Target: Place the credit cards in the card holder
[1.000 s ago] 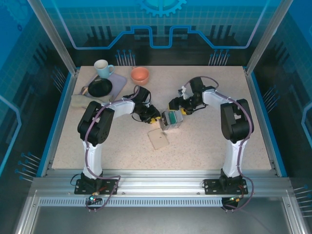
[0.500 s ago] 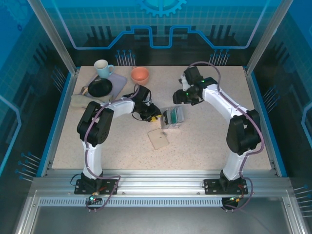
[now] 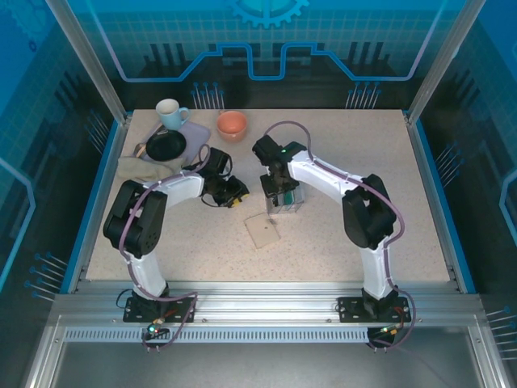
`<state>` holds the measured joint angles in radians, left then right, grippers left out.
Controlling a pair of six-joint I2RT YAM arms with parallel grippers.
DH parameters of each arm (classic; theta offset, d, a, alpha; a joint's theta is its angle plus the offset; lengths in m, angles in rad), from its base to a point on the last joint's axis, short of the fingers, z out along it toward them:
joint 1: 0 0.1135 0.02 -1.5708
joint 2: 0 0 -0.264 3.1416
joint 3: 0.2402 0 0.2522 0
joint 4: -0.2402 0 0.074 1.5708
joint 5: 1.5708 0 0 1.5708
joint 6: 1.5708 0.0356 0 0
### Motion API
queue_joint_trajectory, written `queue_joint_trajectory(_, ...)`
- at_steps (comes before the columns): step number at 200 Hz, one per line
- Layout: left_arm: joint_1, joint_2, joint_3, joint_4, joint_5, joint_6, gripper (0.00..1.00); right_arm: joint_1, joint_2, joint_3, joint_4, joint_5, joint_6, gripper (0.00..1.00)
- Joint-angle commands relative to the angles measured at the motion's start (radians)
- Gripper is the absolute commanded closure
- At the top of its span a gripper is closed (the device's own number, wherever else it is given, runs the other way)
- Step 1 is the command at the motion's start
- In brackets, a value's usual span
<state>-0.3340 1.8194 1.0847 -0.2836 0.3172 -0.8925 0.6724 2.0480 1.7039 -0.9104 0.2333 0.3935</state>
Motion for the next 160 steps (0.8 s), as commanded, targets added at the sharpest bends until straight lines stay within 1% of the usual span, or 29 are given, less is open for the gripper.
queue_joint_trajectory(1, 0.009, -0.039, -0.025, 0.021, -0.029, -0.029, 0.67, 0.025, 0.042, 0.056, -0.057, 0.058, 0.031, 0.57)
queue_joint_trajectory(27, 0.009, -0.049, -0.029, 0.017, -0.036, -0.031, 0.67, 0.031, 0.088, 0.084, -0.092, 0.103, 0.051, 0.61)
queue_joint_trajectory(41, 0.009, -0.053, -0.029, 0.019, -0.036, -0.034, 0.67, 0.036, 0.089, 0.077, -0.091, 0.133, 0.063, 0.61)
queue_joint_trajectory(58, 0.009, -0.055, -0.03, 0.02, -0.034, -0.034, 0.67, 0.038, 0.093, 0.071, -0.09, 0.159, 0.072, 0.6)
queue_joint_trajectory(106, 0.009, -0.055, -0.036, 0.025, -0.032, -0.04, 0.66, 0.039, 0.131, 0.091, -0.088, 0.143, 0.06, 0.53)
queue_joint_trajectory(137, 0.008, -0.056, -0.042, 0.032, -0.028, -0.045, 0.66, 0.039, 0.163, 0.106, -0.092, 0.148, 0.055, 0.53)
queue_joint_trajectory(160, 0.009, -0.057, -0.044, 0.031, -0.029, -0.045, 0.66, 0.044, 0.173, 0.123, -0.112, 0.197, 0.056, 0.53)
